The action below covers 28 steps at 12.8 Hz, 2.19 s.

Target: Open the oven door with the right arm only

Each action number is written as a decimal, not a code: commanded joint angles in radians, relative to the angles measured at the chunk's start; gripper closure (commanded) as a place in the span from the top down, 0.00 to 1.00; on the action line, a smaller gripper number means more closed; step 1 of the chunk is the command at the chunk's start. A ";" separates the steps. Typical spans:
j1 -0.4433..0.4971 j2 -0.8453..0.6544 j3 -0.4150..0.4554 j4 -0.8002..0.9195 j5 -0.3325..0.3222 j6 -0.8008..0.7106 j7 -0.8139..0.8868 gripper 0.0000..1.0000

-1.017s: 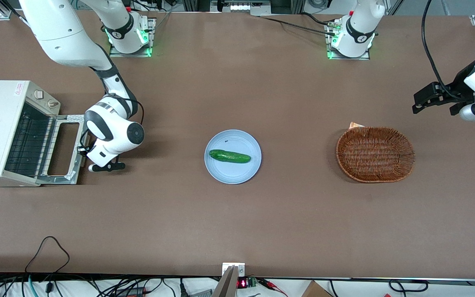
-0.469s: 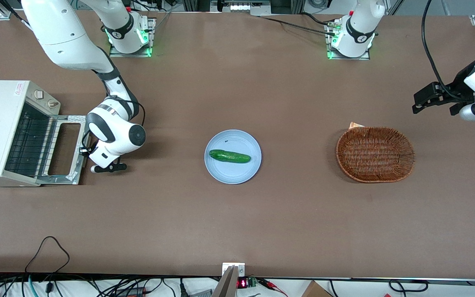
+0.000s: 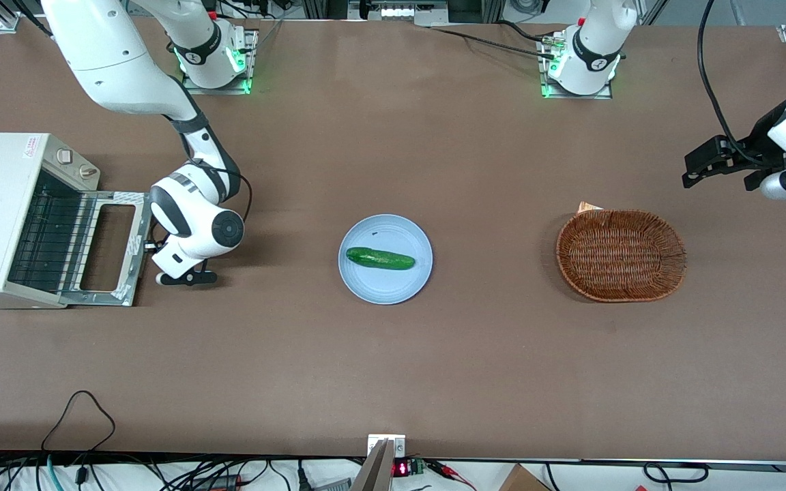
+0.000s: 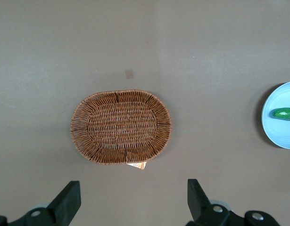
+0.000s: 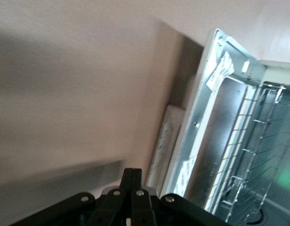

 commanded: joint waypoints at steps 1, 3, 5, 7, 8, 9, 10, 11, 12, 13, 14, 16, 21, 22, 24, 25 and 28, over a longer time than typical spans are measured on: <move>0.006 -0.082 -0.008 0.002 0.133 -0.028 -0.097 0.01; 0.001 -0.140 -0.009 0.003 0.270 -0.035 -0.153 0.02; -0.002 -0.207 -0.011 0.003 0.400 -0.055 -0.202 0.12; -0.002 -0.264 -0.013 0.011 0.480 -0.089 -0.209 0.99; -0.005 -0.280 -0.016 0.044 0.546 -0.117 -0.213 0.99; -0.017 -0.284 -0.017 0.101 0.615 -0.176 -0.245 0.99; -0.030 -0.286 -0.019 0.173 0.670 -0.256 -0.293 0.99; -0.054 -0.285 -0.019 0.239 0.716 -0.335 -0.328 0.99; -0.083 -0.288 -0.020 0.290 0.750 -0.394 -0.354 0.99; -0.105 -0.294 -0.020 0.328 0.776 -0.434 -0.379 0.99; -0.128 -0.309 -0.020 0.356 0.804 -0.465 -0.402 0.99; -0.171 -0.361 -0.022 0.370 0.827 -0.494 -0.459 0.99; -0.263 -0.493 -0.022 0.362 0.852 -0.529 -0.620 0.99; -0.264 -0.534 -0.019 0.333 0.850 -0.519 -0.620 0.99; -0.252 -0.614 -0.020 0.263 0.844 -0.481 -0.609 0.99; -0.229 -0.657 -0.020 0.232 0.846 -0.456 -0.608 0.99; -0.224 -0.723 -0.008 0.180 0.840 -0.340 -0.637 0.99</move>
